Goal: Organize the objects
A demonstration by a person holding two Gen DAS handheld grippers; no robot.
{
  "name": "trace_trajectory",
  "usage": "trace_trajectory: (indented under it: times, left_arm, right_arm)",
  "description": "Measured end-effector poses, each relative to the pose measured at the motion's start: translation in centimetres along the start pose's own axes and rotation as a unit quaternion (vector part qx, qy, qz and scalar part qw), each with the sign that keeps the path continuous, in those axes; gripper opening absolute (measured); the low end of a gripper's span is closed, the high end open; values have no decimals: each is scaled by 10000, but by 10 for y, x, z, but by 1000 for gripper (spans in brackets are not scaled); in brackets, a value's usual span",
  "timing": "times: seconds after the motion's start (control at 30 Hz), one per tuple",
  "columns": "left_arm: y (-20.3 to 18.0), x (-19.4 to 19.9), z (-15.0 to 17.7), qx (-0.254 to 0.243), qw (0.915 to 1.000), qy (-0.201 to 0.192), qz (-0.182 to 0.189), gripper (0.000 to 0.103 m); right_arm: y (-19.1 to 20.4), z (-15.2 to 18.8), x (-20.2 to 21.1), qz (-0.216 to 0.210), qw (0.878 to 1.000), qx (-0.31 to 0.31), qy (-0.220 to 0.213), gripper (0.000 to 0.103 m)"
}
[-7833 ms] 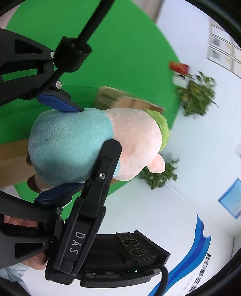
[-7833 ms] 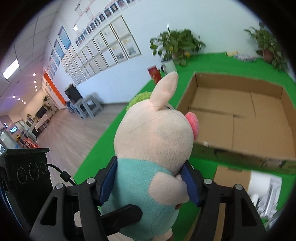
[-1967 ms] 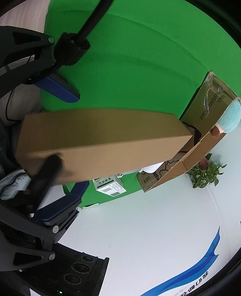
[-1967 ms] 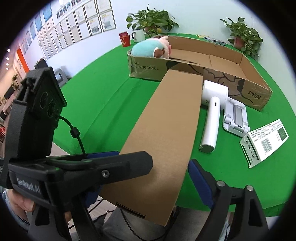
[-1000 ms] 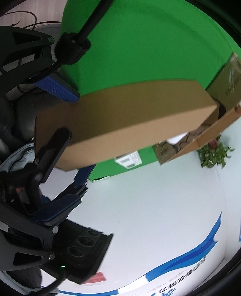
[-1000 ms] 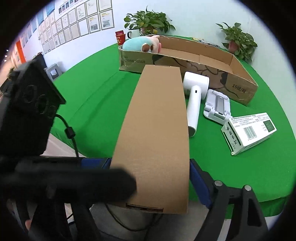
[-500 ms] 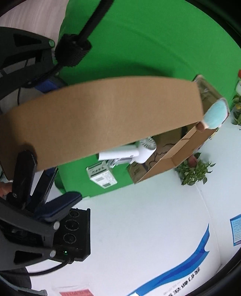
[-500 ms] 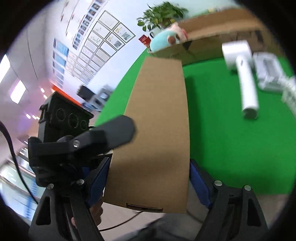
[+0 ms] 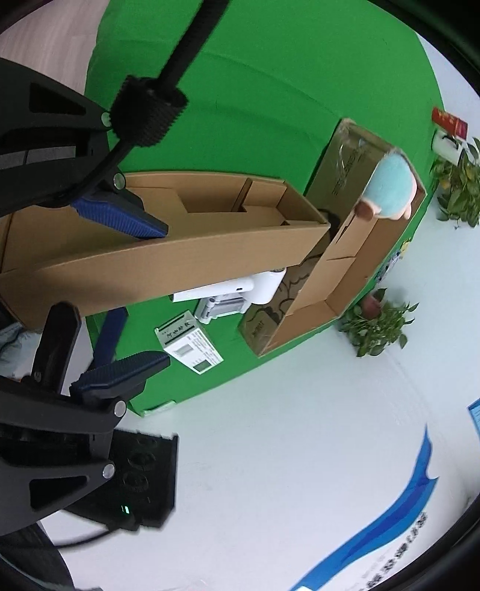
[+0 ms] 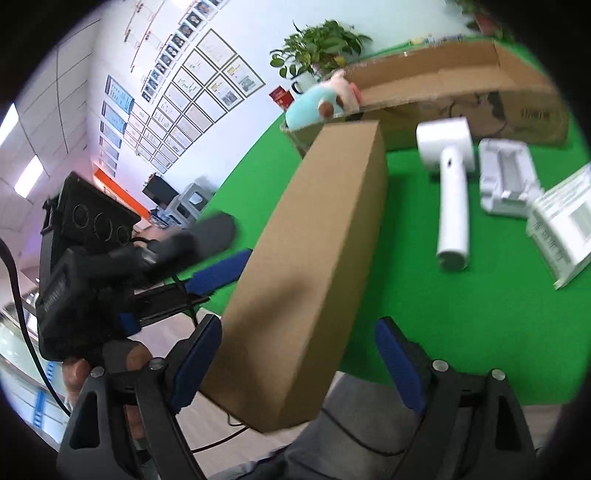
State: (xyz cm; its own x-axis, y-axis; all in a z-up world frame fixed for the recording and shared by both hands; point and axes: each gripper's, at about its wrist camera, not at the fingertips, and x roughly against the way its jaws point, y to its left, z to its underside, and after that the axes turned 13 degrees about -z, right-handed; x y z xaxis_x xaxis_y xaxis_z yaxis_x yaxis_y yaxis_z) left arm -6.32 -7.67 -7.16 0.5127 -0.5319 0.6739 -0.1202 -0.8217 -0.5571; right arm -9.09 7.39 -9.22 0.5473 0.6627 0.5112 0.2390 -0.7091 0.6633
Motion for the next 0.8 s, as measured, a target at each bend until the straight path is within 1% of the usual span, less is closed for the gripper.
trace_trajectory:
  times: [0.1,0.17,0.23,0.3,0.4,0.47,0.53,0.6,0.67,0.7,0.73,0.8]
  left_arm:
    - [-5,2,0,-19,9997,16,254,58]
    - [-12,-1,-2,-101,9993,62,341,58]
    - [-21,-7,-4,-258,9988,106,404,58]
    - [-31,-15,-5,-435,9974,147,557,58]
    - [-54,-24,-7,-784,9949,171,614,58]
    - [-61,-25,-8,-946,9942,139,494,58]
    - [-60,-22,-8,-944,9951,54,303,58]
    - [-55,-18,-8,-797,9968,-90,-52,58]
    - [-45,-16,-9,-687,9968,-208,-361,58]
    - [-43,-16,-9,-669,9961,-245,-515,58]
    - [-41,-17,-7,-664,9949,-265,-707,61]
    - [-40,-19,-4,-658,9923,-301,-1006,66]
  right_arm:
    - [8,-4,8,138,9996,241,-105,85]
    - [13,-6,13,243,9987,423,-143,85]
    - [15,-6,14,271,9981,553,-92,85]
    - [14,-5,15,253,9980,583,-66,85]
    - [6,-9,21,450,9975,513,-160,85]
    - [-1,-11,32,627,9966,460,-265,85]
    - [-9,-15,36,847,9950,399,-335,85]
    - [-17,-18,38,980,9939,367,-358,84]
    - [-22,-17,39,1139,9920,417,-362,84]
    - [-23,-17,38,1199,9912,442,-356,82]
    - [-24,-16,38,1249,9905,447,-348,80]
    - [-25,-16,36,1365,9891,454,-319,70]
